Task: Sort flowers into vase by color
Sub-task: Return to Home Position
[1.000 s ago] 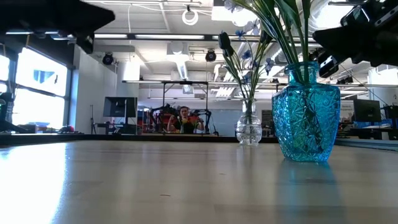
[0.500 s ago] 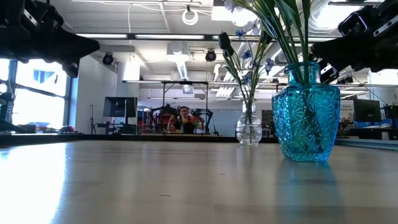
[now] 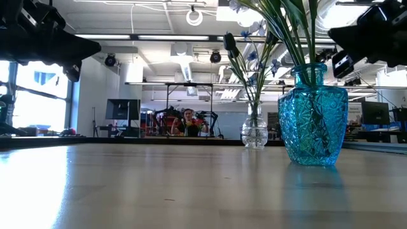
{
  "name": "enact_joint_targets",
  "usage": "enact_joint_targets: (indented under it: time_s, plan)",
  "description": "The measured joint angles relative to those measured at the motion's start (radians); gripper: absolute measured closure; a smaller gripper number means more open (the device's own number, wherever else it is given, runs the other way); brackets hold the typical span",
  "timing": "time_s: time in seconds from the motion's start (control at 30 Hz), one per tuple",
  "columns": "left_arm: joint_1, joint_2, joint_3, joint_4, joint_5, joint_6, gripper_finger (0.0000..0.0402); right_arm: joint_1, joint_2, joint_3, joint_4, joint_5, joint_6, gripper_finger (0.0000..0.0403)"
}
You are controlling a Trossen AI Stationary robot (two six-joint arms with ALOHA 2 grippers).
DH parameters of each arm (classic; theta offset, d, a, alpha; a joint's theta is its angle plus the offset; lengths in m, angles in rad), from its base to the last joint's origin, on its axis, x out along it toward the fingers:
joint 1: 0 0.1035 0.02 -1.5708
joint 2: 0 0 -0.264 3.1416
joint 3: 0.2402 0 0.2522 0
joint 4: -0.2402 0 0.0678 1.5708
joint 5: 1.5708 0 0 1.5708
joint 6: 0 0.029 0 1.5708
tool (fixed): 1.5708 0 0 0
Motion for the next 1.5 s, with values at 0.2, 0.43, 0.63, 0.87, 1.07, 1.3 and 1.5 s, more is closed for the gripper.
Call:
enact_joint_targets:
  time_s: [0.2, 0.43, 0.63, 0.87, 1.07, 1.3, 1.5]
  plan:
    - [-0.002, 0.002, 0.000, 0.000, 0.000, 0.012, 0.0388, 0.079, 0.001, -0.001, 0.033, 0.124, -0.057, 0.0403]
    - [-0.002, 0.003, 0.000, 0.003, -0.027, 0.077, 0.0388, 0.210, 0.004, -0.001, -0.093, 0.446, -0.179, 0.0403]
    - [-0.002, 0.003, 0.000, 0.004, -0.034, 0.087, 0.0388, 0.215, 0.011, -0.001, -0.124, 0.444, -0.228, 0.0403]
    - [-0.002, 0.003, 0.000, 0.005, -0.038, 0.091, 0.0388, 0.215, 0.018, -0.001, -0.126, 0.433, -0.231, 0.0403]
    - [-0.002, 0.003, 0.000, 0.005, -0.038, 0.137, 0.0388, 0.215, 0.018, -0.001, -0.126, 0.433, -0.231, 0.0402]
    - [-0.002, 0.003, 0.000, 0.005, -0.038, 0.139, 0.0388, 0.215, 0.018, -0.001, -0.126, 0.433, -0.231, 0.0402]
    - [-0.002, 0.003, 0.000, 0.005, -0.038, 0.116, 0.0388, 0.215, 0.018, 0.000, -0.126, 0.433, -0.231, 0.0402]
